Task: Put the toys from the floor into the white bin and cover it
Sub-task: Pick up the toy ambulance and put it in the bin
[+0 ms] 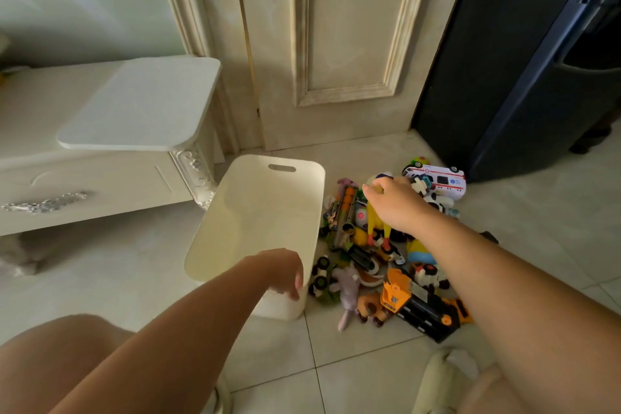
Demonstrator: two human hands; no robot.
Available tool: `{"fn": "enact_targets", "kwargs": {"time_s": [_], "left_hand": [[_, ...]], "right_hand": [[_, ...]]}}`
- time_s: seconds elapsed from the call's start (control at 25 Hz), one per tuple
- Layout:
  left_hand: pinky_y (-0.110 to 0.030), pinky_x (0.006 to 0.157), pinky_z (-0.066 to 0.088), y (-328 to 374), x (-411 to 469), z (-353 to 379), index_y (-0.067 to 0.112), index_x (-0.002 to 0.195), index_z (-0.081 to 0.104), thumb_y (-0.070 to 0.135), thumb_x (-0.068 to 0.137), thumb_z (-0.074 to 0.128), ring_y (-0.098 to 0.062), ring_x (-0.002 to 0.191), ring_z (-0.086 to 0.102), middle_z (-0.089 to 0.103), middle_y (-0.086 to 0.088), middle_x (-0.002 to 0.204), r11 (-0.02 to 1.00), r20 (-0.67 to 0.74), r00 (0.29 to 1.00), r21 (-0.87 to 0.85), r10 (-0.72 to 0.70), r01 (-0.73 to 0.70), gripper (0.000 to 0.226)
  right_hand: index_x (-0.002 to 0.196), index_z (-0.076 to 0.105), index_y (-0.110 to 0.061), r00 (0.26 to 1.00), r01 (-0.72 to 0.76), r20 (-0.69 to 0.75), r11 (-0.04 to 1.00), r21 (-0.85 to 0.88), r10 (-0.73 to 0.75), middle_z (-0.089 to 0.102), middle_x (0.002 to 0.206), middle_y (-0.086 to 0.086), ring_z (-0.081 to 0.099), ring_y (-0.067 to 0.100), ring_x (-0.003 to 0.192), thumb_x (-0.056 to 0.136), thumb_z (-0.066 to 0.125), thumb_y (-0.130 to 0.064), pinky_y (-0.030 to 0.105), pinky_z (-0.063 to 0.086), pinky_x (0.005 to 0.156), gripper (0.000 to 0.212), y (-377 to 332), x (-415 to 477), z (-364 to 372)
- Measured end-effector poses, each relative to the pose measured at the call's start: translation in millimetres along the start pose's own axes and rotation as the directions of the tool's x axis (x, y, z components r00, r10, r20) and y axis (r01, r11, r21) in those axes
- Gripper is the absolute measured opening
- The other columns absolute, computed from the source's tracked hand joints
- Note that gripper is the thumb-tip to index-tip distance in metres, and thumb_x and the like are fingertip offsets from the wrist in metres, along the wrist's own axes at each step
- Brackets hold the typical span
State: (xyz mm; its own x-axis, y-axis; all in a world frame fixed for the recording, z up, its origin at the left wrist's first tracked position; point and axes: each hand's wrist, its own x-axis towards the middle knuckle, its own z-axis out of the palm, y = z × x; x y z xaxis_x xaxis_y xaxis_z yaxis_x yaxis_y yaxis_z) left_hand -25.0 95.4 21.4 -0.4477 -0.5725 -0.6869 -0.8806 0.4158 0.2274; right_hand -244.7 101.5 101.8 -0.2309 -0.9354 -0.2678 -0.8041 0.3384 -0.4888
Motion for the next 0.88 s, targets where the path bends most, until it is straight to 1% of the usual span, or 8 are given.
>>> {"fn": "enact_targets", "kwargs": {"time_s": [0.04,0.12,0.24,0.36,0.52,0.6,0.72,0.88], "left_hand": [[-0.032,0.093,0.051,3.4,-3.4,-4.2,0.018,0.112,0.070,0.034,0.084,0.070,-0.016,0.094,0.069,0.074,-0.002,0.105,1.000,-0.027,1.000,-0.026,0.008,-0.009,0.032],[-0.034,0.096,0.049,14.4,-7.3,-19.7,0.019,0.114,0.068,0.039,0.089,0.062,-0.017,0.102,0.064,0.071,0.000,0.111,0.999,-0.161,0.987,-0.050,0.014,-0.023,0.033],[-0.036,0.100,0.046,39.6,3.6,-56.8,0.022,0.119,0.065,0.035,0.094,0.053,-0.019,0.117,0.057,0.064,0.002,0.125,0.992,-0.331,0.939,-0.052,0.089,-0.113,0.031],[-0.036,0.102,0.044,72.6,35.6,-92.9,0.019,0.125,0.061,0.028,0.096,0.050,-0.025,0.120,0.055,0.060,-0.005,0.130,0.977,-0.341,0.925,-0.066,0.168,-0.202,0.033],[-0.036,0.100,0.044,98.6,116.6,-120.0,0.028,0.134,0.052,0.035,0.095,0.051,-0.024,0.118,0.053,0.053,-0.005,0.136,0.947,-0.378,0.889,-0.079,0.260,-0.310,0.040],[-0.035,0.098,0.045,104.6,166.1,-125.6,0.029,0.137,0.048,0.034,0.095,0.051,-0.024,0.117,0.053,0.048,-0.005,0.140,0.935,-0.361,0.887,-0.094,0.288,-0.342,0.042],[-0.032,0.099,0.038,117.5,253.2,-141.0,0.022,0.139,0.046,0.026,0.096,0.051,-0.025,0.126,0.047,0.043,-0.005,0.144,0.936,-0.361,0.897,-0.141,0.254,-0.322,0.044],[-0.035,0.097,0.044,145.2,362.5,-161.7,0.020,0.140,0.043,0.026,0.097,0.049,-0.029,0.121,0.051,0.048,-0.010,0.139,0.911,-0.408,0.905,-0.316,0.123,-0.266,0.044]], "right_hand": [[0.144,0.039,-0.020,1.000,0.005,0.002,1.000,-0.003,-0.005,0.031,0.147,0.013,0.044,0.032,0.128,0.100,0.030,-0.050,0.038,0.037,0.103,0.054,0.9,-0.3,0.6],[0.143,0.041,-0.020,1.000,0.015,0.013,1.000,0.012,-0.016,0.031,0.146,0.012,0.043,0.031,0.129,0.100,0.031,-0.048,0.039,0.036,0.104,0.052,6.6,-0.1,0.4],[0.128,0.049,-0.018,0.998,-0.056,0.020,0.996,0.072,0.055,0.038,0.132,0.012,0.048,0.031,0.117,0.100,0.034,-0.040,0.037,0.039,0.096,0.039,33.2,12.1,-3.6],[0.138,0.044,-0.009,0.967,-0.251,0.050,0.968,0.022,0.250,0.045,0.139,0.020,0.048,0.038,0.124,0.097,0.041,-0.024,0.039,0.040,0.100,0.044,74.5,42.8,-18.1],[0.138,0.046,-0.015,0.953,-0.300,0.039,0.954,-0.013,0.300,0.052,0.135,0.020,0.054,0.036,0.118,0.091,0.046,-0.018,0.033,0.046,0.090,0.047,131.2,123.5,-31.6],[0.135,0.048,-0.016,0.945,-0.324,0.045,0.946,-0.010,0.325,0.055,0.132,0.017,0.056,0.036,0.116,0.089,0.047,-0.017,0.036,0.048,0.095,0.046,166.0,170.6,-24.0],[0.140,0.042,-0.017,0.931,-0.366,0.009,0.931,0.000,0.366,0.052,0.133,0.016,0.053,0.036,0.121,0.092,0.050,-0.021,0.037,0.046,0.098,0.049,211.5,237.5,-8.5],[0.147,0.034,-0.024,0.878,-0.429,-0.154,0.887,0.171,0.454,0.040,0.146,0.016,0.049,0.037,0.125,0.094,0.048,-0.026,0.047,0.046,0.102,0.054,270.1,309.6,9.4]]}}
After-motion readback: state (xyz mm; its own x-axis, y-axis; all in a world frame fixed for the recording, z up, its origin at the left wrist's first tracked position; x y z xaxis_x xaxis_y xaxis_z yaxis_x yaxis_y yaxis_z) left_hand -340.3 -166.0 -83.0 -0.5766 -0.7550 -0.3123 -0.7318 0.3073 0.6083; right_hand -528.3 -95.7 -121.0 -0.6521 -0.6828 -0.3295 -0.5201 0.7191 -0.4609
